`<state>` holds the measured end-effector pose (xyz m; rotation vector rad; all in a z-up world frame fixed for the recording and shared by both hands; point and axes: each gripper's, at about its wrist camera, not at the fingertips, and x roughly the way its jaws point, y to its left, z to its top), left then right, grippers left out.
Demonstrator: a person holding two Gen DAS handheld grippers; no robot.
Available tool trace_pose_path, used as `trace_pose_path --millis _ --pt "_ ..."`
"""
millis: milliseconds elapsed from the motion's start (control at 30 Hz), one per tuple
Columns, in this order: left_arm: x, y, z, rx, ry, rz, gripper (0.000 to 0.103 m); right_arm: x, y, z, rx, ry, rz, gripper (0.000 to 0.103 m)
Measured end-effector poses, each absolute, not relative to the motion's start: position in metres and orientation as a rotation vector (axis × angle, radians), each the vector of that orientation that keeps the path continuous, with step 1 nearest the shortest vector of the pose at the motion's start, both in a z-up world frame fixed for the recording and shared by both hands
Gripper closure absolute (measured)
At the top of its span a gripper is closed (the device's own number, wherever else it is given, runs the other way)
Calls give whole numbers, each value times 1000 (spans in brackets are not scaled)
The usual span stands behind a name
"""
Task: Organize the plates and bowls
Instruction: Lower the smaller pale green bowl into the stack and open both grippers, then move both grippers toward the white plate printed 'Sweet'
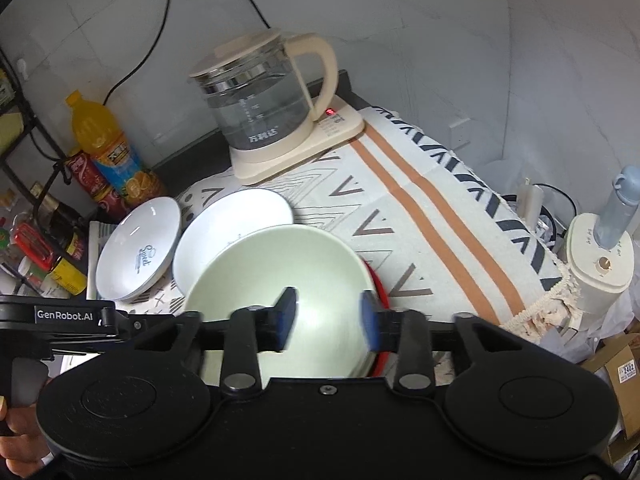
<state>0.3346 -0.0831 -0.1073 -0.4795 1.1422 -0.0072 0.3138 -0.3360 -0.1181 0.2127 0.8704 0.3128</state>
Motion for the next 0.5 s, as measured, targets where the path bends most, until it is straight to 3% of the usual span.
trace_pose_path --millis 133,300,500 --pt "326 -76 -106 -464 1148 8 27 305 -322 -114 194 850 341 40" --pt "309 -63 -104 -475 1139 19 24 295 -305 -109 181 822 355 15" --pt "283 -43 -100 -473 1103 69 17 281 -285 -104 166 797 397 4"
